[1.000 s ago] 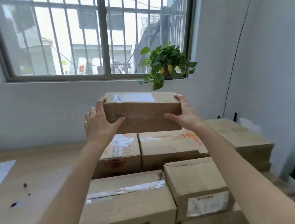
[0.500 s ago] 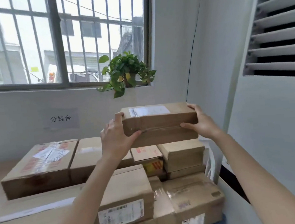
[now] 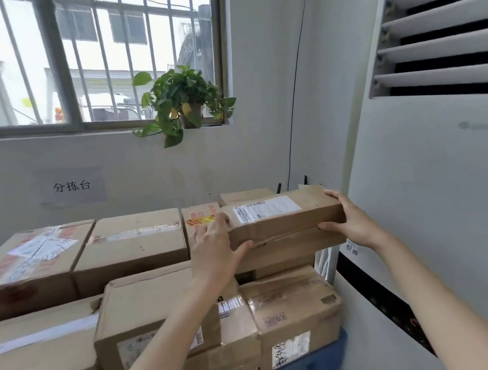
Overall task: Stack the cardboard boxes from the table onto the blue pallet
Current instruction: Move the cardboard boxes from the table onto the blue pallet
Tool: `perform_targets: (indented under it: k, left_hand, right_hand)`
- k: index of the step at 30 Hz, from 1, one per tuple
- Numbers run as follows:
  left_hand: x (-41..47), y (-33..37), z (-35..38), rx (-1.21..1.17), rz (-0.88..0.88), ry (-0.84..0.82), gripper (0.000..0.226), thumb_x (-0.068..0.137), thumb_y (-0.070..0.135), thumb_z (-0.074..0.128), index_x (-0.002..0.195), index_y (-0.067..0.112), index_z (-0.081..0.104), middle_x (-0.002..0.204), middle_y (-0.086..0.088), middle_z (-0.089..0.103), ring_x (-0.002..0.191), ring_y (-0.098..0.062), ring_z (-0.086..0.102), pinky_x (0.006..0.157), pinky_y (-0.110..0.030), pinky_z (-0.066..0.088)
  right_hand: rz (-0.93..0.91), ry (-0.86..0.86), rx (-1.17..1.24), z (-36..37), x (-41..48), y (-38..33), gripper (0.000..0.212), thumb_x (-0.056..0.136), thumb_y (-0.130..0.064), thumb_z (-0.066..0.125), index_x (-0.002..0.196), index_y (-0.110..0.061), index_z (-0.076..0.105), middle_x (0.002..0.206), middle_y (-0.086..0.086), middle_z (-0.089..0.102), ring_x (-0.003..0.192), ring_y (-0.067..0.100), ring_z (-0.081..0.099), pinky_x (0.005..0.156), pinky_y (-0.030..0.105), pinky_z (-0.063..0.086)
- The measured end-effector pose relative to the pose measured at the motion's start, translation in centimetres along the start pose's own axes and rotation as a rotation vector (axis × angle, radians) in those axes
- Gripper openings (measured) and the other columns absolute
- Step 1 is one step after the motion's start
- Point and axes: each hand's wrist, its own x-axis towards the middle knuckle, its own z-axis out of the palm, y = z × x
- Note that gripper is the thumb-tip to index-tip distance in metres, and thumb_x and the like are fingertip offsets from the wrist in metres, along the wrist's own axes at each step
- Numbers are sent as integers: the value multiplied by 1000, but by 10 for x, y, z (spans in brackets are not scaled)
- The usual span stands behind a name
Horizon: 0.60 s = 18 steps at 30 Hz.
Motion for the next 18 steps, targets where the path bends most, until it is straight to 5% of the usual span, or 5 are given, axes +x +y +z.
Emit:
perform_targets:
  k: [6,18]
  left_hand:
    - [-34,-13,20,74,5,-59,41,81,57,62,100,29,38,96,9,58,97,-17,52,98,-36,33]
    - [-55,-37,31,202,4,-244,72,80,63,59,135,26,31,130,10,56,125,-17,45,108,-35,33]
  right_hand:
    - [42,-82,26,28,-14,32,80,83,-27,74,146,-34,26,150,5,36,130,28,40,101,36,35]
    - [95,-167,123,75,-40,69,80,81,-31,76,141,-47,25,151,-1,35,129,18,39,107,32,35]
